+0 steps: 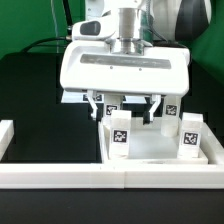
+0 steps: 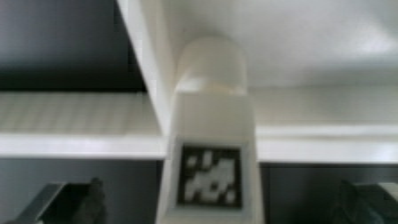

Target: Assemble square table

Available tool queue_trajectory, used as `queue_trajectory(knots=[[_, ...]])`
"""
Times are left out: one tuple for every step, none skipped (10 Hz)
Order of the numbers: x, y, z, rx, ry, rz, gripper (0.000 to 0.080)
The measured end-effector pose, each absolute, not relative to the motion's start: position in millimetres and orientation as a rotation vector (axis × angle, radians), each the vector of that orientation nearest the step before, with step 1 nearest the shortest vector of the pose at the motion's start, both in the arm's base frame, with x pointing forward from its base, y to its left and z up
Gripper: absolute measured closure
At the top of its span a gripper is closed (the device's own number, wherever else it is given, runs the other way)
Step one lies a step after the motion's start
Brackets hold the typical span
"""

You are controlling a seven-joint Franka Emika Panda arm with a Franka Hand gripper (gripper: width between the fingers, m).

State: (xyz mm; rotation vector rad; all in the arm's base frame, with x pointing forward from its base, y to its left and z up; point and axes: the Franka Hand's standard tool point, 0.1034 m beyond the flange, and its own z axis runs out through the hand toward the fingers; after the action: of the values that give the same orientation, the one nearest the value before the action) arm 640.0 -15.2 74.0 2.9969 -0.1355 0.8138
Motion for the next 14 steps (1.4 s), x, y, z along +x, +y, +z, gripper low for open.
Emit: queue_trajectory(knots=[[641, -15, 78.2, 3.057, -0.168, 0.733, 0.015], [641, -13, 78.8, 3.119, -0.209, 0.638, 0.015], [639, -5, 79.1, 3.215, -0.286, 0.457, 0.015], [646, -3, 84.5, 3.231, -0.317, 0.437, 0.015], [641, 1, 80.3, 3.267, -0.321, 0.306, 0.015], [643, -2, 78.5, 3.279, -0.301, 0.194, 0.015], [648, -10, 77.5, 3.269, -0.277, 0.167, 0.015], [649, -16, 75.4, 3.249, -0.265, 0.178, 0.015], [647, -19, 74.4, 3.234, -0.251, 0.171, 0.015], [647, -23, 74.4, 3.231, -0.257, 0.172, 0.015], [649, -27, 75.7, 3.227, -0.254, 0.183, 0.015], [650, -29, 76.2, 3.225, -0.257, 0.19, 0.015], [649, -28, 75.8, 3.226, -0.268, 0.188, 0.015], [649, -28, 75.8, 3.225, -0.291, 0.187, 0.0284]])
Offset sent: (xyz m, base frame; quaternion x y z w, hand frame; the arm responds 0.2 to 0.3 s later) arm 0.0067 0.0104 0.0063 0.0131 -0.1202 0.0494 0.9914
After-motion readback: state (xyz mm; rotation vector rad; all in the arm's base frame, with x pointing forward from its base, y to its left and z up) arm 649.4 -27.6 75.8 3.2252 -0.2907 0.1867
